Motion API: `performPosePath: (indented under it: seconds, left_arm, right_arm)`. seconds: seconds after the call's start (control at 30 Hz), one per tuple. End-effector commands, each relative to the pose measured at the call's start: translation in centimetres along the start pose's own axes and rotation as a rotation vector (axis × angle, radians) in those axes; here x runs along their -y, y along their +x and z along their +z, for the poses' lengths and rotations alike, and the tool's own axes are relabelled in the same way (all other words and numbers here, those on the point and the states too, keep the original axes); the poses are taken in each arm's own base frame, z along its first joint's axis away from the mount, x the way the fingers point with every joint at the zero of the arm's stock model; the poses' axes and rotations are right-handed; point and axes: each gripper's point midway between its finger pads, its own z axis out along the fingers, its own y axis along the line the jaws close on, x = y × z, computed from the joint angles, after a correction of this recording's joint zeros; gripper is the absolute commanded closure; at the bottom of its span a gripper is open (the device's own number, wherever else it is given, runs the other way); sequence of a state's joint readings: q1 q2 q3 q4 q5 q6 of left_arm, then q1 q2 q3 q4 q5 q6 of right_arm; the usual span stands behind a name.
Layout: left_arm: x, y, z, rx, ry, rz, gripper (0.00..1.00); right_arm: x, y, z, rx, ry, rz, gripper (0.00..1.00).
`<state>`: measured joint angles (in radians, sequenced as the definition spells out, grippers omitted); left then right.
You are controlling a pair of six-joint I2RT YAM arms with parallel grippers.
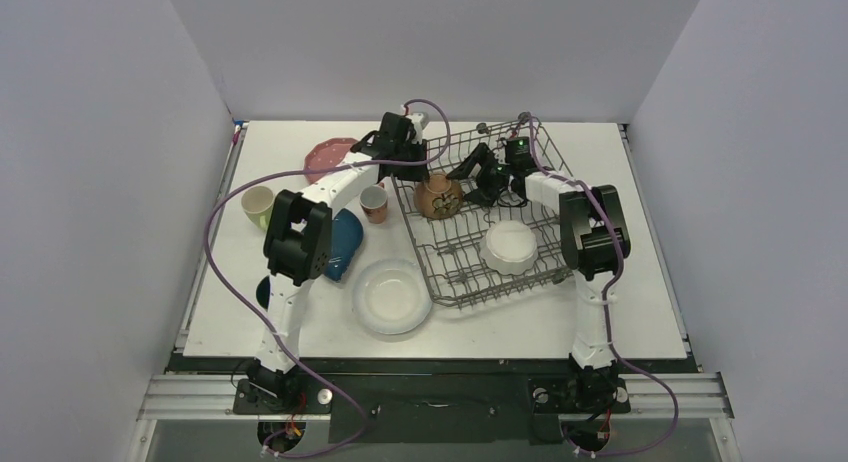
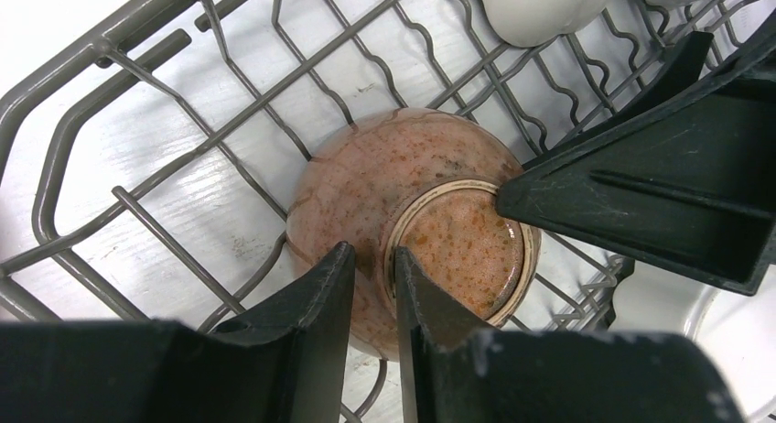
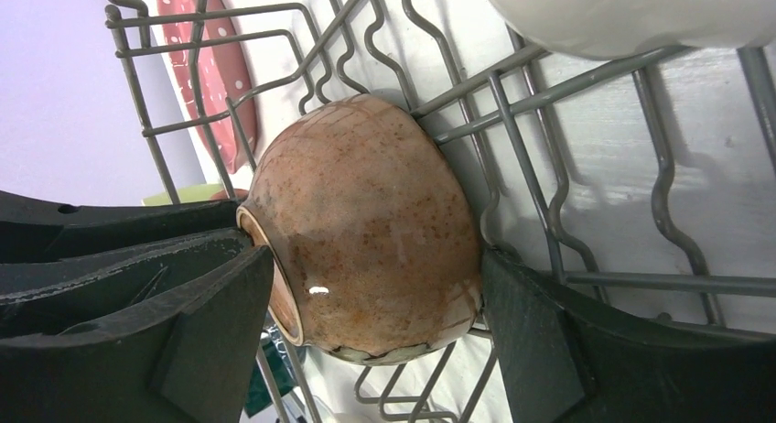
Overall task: Unload the mixed dishes from the dish rack
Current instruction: Pick up the bowl from the dish rack.
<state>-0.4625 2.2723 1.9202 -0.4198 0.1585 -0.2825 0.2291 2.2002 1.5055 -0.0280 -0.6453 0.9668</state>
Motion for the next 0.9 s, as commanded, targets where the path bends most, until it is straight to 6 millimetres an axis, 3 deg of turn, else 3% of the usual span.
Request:
performPosePath:
  seconds: [0.0, 0.17, 0.37, 0.53, 0.67, 0.87]
  left_arm:
    - [-4.8, 4.2, 0.4, -0.123, -0.122, -0.035, 0.81]
    - [-4.8, 4.1, 0.2, -0.119, -0.104, -0.053, 0.8]
    - [-4.1, 3.5, -0.2, -0.112, -0.049, -0.096, 0.76]
    - [-4.8, 3.6, -0.5, -0.109, -0.061, -0.107, 0.8]
    - [-5.6, 4.2, -0.4, -0.124, -0.068, -0.121, 0.88]
    - [-6.5, 5.2, -0.2, -0.145, -0.077, -0.131, 0.89]
  right_arm:
    - [-1.7, 1.0, 1.2, -0.028, -0.009, 0.006, 0.22]
    - [-0.2, 0.9, 0.9, -0.002, 0.139, -0.05, 0.21]
    - [0.2, 1.7, 1.7, -0.022, 0.159, -0.045, 0.21]
    - [1.8, 1.3, 1.4, 0.0, 0.219, -0.035, 0.21]
    - [0.8, 1.7, 1.9, -0.034, 0.1, 0.067, 0.21]
    - [-0.1, 1.6, 1.9, -0.034, 0.014, 0.121, 0.21]
